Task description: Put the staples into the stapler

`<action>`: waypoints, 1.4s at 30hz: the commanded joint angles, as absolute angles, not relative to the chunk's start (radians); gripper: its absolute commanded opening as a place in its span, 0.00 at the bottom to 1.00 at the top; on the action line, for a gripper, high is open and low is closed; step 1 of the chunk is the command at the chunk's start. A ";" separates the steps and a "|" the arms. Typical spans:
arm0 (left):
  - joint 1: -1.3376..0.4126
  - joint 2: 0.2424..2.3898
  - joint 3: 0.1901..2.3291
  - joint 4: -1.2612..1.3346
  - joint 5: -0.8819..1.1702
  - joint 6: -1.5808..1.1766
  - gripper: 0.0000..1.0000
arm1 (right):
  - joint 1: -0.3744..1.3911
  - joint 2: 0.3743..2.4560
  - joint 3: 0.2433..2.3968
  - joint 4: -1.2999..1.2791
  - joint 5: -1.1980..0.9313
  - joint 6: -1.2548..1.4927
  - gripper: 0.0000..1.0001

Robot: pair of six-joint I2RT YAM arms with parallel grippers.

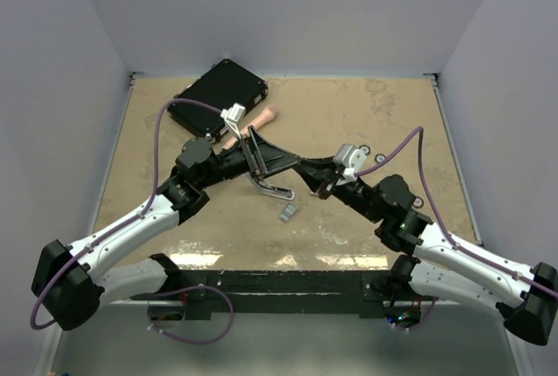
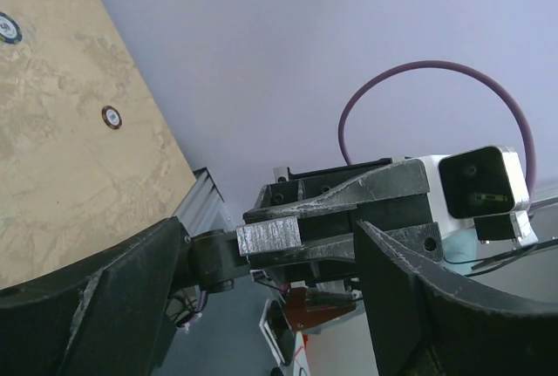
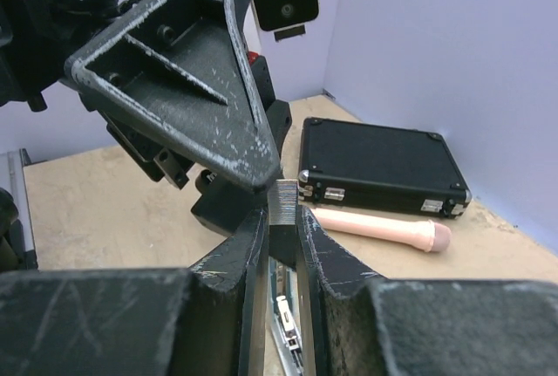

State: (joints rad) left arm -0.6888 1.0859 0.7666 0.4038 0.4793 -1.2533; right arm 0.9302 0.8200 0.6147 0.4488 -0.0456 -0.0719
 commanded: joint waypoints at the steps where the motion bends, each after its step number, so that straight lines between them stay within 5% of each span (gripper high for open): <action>1: -0.707 1.100 0.784 0.463 0.508 -1.287 0.83 | 0.933 0.821 0.612 0.519 -0.061 -0.095 0.11; 34: -0.713 1.091 0.738 0.512 0.465 -1.328 0.38 | 0.933 0.807 0.597 0.472 -0.107 -0.115 0.12; 37: -0.713 1.092 0.742 0.494 0.462 -1.310 0.34 | 0.933 0.808 0.603 0.465 -0.113 -0.114 0.20; 42: -0.713 1.094 0.788 0.359 0.422 -1.223 0.32 | 0.933 0.795 0.600 0.431 -0.091 -0.107 0.48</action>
State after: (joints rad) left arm -0.7094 1.1011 0.7387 0.4320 0.4595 -1.3045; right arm 0.9302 0.8112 0.5854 0.4534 -0.0967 -0.1043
